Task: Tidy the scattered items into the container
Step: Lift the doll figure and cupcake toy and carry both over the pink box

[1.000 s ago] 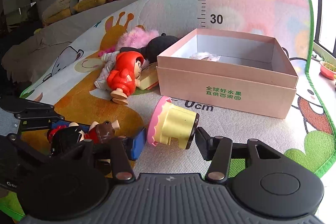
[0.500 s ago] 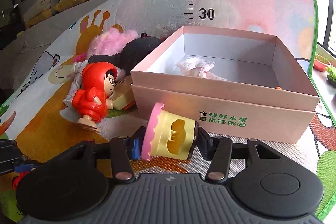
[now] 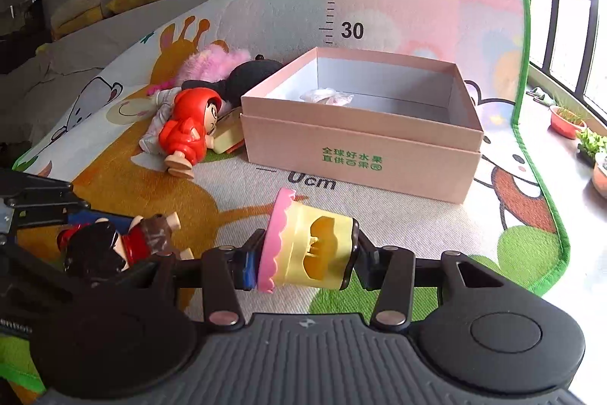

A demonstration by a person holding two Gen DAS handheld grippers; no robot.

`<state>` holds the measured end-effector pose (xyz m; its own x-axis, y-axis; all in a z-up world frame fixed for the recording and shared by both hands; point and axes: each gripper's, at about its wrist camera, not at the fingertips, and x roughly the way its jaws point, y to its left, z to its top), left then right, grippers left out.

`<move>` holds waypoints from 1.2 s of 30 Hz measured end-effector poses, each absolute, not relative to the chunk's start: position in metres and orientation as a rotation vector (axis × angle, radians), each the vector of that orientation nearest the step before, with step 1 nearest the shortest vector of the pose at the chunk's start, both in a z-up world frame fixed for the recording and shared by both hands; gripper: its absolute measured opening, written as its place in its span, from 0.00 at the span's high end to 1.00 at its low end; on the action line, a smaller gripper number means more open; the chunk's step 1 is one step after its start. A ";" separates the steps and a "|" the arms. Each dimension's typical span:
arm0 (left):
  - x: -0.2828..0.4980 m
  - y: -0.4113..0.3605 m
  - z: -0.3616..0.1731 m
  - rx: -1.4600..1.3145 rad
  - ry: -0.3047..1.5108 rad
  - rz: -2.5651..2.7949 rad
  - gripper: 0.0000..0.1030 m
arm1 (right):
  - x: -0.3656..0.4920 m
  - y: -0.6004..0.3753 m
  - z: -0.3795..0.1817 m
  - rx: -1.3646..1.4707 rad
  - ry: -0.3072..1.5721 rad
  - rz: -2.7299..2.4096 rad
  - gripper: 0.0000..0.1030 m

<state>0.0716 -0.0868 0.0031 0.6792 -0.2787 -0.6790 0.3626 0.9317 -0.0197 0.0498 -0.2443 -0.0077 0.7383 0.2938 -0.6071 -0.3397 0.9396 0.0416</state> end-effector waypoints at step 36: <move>0.138 -0.092 0.059 0.074 0.641 -0.459 0.38 | 0.117 -0.292 0.054 -0.038 0.437 0.259 0.55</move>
